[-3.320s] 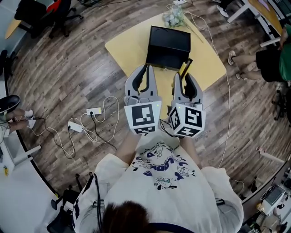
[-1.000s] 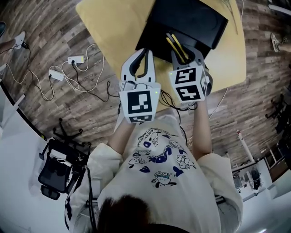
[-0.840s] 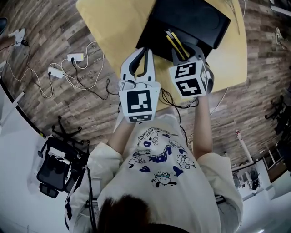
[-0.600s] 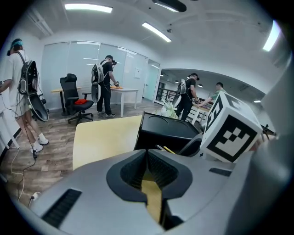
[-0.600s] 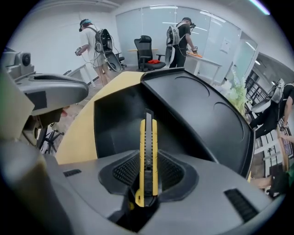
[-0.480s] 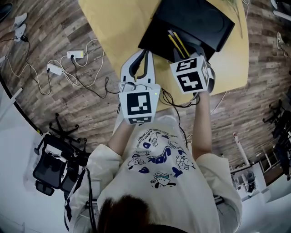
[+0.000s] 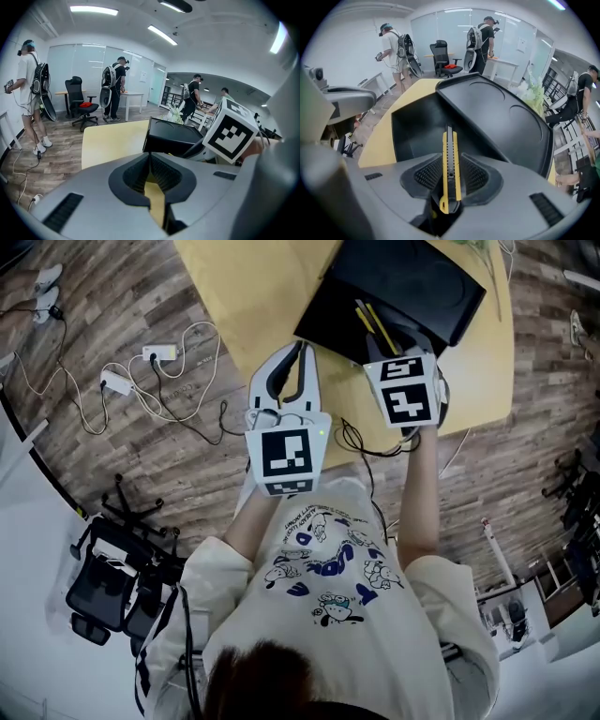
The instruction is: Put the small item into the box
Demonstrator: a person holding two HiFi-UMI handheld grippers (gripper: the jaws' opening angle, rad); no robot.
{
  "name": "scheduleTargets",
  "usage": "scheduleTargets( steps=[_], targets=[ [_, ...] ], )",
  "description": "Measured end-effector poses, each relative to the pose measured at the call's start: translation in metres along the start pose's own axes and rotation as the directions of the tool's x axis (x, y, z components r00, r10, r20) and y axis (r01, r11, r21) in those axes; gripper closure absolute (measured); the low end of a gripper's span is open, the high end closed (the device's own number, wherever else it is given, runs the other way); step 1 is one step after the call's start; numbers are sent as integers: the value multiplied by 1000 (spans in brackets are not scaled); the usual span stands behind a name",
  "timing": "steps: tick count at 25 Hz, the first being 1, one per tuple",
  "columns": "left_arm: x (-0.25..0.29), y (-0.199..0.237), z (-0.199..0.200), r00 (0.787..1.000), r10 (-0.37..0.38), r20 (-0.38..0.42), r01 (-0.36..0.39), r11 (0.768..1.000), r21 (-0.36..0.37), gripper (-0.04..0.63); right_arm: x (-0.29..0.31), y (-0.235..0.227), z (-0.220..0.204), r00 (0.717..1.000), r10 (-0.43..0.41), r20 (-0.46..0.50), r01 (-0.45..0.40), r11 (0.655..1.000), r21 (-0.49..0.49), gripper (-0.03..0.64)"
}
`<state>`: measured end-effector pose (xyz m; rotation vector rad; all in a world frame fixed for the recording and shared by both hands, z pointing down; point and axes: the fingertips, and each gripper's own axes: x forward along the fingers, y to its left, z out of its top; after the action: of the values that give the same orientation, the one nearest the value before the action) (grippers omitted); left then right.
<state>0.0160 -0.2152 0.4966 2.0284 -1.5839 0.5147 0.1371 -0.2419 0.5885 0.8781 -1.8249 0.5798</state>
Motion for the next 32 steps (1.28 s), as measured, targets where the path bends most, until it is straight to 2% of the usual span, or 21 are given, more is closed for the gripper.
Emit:
scheduleTargets(
  steps=[6, 12, 17, 21, 28, 32],
  targets=[
    [-13, -2, 23, 998, -31, 61, 30, 999, 21, 571, -43, 4, 28, 987, -47, 156, 31, 994, 107, 494],
    [-35, -13, 60, 985, -81, 149, 73, 995, 63, 571, -101, 10, 48, 933, -160, 321, 87, 970, 228, 546],
    [-48, -19, 93, 964, -135, 230, 111, 987, 115, 571, -143, 13, 62, 861, -266, 433, 117, 933, 341, 565],
    [-64, -30, 114, 949, -162, 271, 123, 980, 156, 571, -177, 18, 64, 811, -332, 481, 136, 908, 397, 571],
    [-93, -47, 148, 910, -212, 356, 145, 968, 204, 571, -235, 21, 72, 668, -461, 585, 178, 861, 476, 574],
    [-109, -55, 158, 890, -230, 395, 151, 963, 221, 571, -259, 29, 74, 606, -500, 618, 192, 846, 497, 575]
  ],
)
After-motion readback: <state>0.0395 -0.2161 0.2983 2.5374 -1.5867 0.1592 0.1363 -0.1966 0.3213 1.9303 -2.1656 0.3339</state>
